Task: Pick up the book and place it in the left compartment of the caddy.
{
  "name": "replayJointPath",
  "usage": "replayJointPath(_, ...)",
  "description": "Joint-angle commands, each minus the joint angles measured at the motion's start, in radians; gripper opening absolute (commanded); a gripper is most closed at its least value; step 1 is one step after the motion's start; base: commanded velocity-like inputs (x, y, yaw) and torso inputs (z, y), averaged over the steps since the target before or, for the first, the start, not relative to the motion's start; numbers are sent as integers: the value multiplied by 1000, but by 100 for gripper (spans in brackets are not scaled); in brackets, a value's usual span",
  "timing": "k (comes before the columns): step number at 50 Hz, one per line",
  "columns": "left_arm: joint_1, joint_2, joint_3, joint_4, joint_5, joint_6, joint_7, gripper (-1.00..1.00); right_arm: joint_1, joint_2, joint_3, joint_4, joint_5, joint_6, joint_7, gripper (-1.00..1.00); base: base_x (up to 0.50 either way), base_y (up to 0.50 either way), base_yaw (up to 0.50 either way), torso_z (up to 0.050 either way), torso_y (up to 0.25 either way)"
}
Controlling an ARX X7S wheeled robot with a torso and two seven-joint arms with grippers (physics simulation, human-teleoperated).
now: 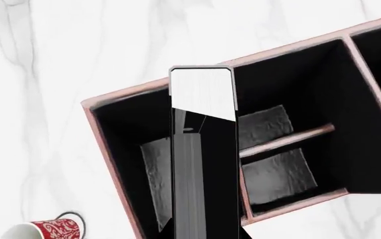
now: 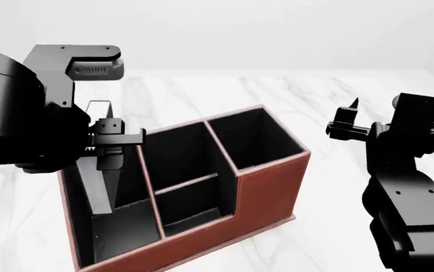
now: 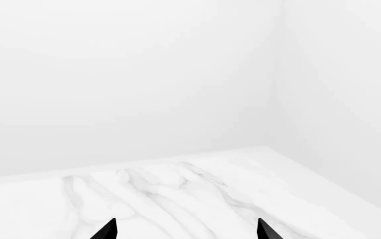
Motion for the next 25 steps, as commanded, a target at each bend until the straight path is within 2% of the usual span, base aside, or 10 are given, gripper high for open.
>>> replayJointPath(1, 73, -33, 15, 38, 88, 67, 74, -100, -2, 2, 2, -3, 6, 1, 2, 100, 0, 0, 0, 0, 0)
replayJointPath(25, 241, -28, 78, 8, 265, 137, 172, -100, -7, 7, 5, -12, 15, 4, 7, 100, 0, 0, 0, 0, 1)
